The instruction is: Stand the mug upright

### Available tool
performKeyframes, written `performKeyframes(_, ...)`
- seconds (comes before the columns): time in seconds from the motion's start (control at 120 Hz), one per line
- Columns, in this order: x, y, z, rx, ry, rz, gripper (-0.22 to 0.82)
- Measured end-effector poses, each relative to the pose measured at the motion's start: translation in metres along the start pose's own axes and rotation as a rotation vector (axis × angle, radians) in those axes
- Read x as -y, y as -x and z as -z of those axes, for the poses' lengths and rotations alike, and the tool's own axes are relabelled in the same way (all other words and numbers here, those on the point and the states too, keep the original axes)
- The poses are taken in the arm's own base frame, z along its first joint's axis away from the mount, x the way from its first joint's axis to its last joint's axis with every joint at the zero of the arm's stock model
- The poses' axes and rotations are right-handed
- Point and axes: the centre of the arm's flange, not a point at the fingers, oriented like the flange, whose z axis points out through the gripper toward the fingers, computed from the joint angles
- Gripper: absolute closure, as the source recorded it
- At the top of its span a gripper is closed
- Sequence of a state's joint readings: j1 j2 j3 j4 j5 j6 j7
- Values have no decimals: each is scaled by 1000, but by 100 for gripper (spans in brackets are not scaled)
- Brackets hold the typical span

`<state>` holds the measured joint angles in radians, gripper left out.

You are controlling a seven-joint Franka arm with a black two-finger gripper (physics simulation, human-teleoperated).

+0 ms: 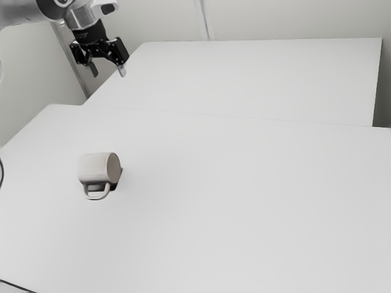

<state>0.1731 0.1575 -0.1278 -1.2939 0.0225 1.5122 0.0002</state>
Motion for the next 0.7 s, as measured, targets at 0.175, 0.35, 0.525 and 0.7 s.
performKeyframes(0.175, 6, 5, -5, 21, -2, 14, 0)
performKeyframes(0.35, 90, 19, -17, 43, 26, 173, 0)
performKeyframes(0.525, 144, 35, -23, 50, 61, 253, 0)
performKeyframes(0.7, 158, 37, -28, 53, 72, 248, 0)
